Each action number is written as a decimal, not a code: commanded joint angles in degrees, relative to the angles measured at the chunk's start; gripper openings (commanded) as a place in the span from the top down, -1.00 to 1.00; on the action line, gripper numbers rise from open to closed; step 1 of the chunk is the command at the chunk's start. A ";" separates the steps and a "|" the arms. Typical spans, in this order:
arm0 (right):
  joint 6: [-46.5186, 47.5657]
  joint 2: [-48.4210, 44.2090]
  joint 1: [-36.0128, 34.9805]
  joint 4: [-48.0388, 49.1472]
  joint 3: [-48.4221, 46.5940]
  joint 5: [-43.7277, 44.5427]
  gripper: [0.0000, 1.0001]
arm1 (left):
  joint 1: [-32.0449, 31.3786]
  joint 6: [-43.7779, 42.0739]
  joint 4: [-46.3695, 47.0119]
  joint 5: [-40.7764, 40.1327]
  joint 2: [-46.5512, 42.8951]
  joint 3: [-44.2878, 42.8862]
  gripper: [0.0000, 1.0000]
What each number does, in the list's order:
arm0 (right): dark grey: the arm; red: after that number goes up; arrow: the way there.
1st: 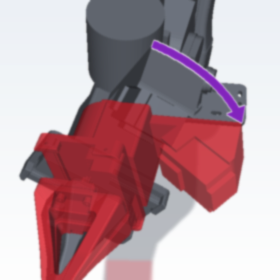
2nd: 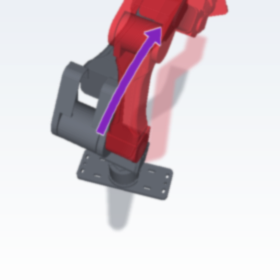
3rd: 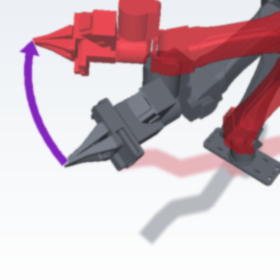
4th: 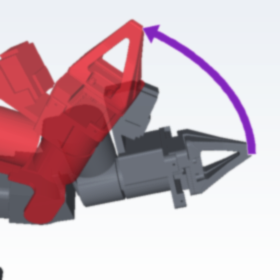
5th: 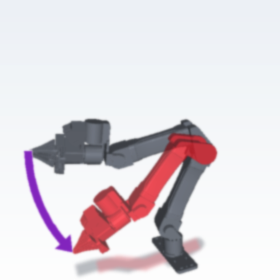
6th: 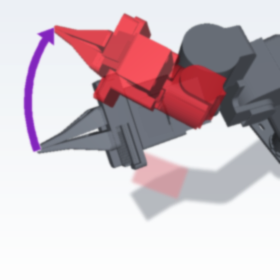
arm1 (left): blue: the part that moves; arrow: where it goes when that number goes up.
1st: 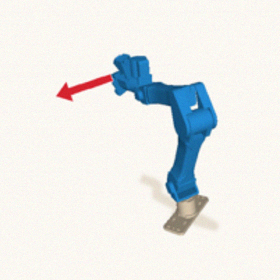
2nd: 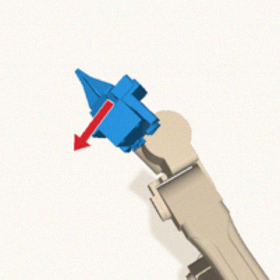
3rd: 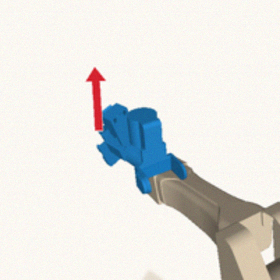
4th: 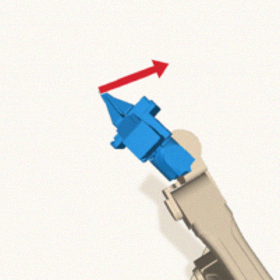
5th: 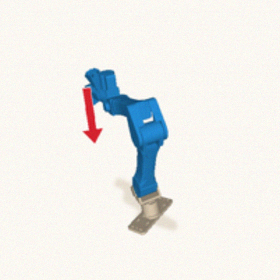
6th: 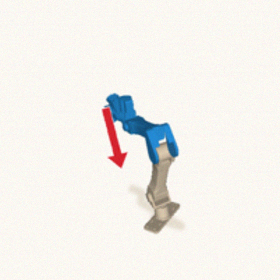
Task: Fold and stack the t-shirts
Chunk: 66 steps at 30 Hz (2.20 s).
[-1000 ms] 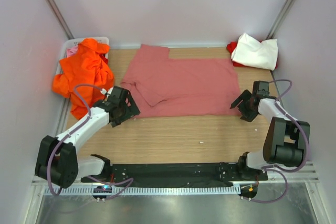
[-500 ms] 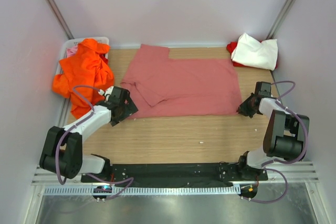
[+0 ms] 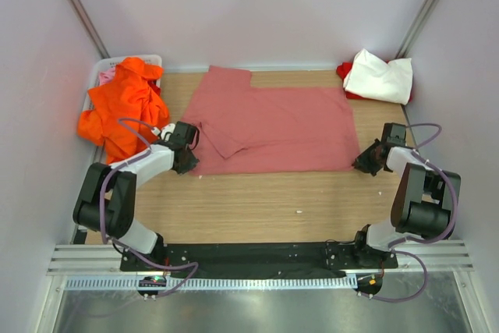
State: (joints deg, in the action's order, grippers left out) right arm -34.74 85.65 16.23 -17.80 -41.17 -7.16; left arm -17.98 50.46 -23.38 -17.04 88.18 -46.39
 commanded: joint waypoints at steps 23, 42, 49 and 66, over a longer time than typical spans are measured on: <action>-0.59 -15.94 4.16 -9.96 3.83 7.86 0.04 | 0.14 0.18 -14.05 14.22 -34.04 11.60 -0.53; -2.96 -8.16 -47.04 -14.63 -22.18 17.17 -0.32 | 0.22 -19.25 -25.67 5.88 -39.49 -7.83 -0.87; 1.51 17.07 -65.52 -19.98 -44.39 21.30 -0.02 | 0.31 -19.25 -25.31 3.50 -40.90 -7.31 -0.89; 6.44 37.49 -74.15 -25.35 -61.93 20.43 0.16 | 0.57 -19.17 -25.05 2.62 -41.51 -7.05 -0.87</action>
State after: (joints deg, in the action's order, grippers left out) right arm -29.47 122.56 -57.60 -42.22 -100.84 12.16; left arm -17.87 32.27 -50.00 -13.17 47.20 -53.39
